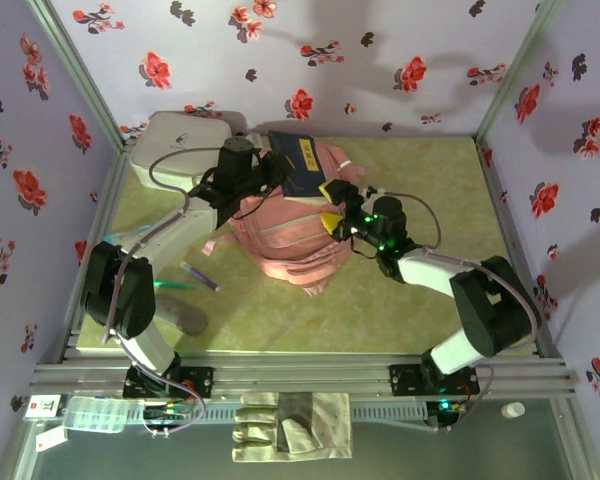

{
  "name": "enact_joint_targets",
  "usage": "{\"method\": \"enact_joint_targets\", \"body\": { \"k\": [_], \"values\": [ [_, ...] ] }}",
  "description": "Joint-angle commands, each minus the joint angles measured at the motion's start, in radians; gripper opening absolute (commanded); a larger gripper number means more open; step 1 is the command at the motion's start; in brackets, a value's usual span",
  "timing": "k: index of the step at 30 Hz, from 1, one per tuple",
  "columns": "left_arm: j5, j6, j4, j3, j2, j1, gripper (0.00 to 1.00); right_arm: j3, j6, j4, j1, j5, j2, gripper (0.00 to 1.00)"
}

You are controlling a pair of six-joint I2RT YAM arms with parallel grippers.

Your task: Pack the student bag

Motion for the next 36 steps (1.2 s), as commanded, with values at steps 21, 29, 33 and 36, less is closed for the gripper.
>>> {"method": "enact_joint_targets", "body": {
  "k": [21,29,33,36],
  "values": [
    [-0.079,-0.072,0.107,-0.048,-0.048,0.007,0.00,0.105,0.199,0.340,0.087,0.209,0.195,0.63],
    [-0.085,-0.070,0.106,-0.053,-0.044,0.007,0.00,0.103,0.196,0.346,0.087,0.202,0.198,0.45],
    [-0.086,-0.062,0.098,-0.056,-0.048,0.007,0.00,0.103,0.174,0.335,0.087,0.201,0.192,0.33],
    [-0.085,-0.050,0.084,-0.061,-0.055,0.007,0.07,0.103,0.139,0.298,0.086,0.199,0.177,0.23]
  ]
}}
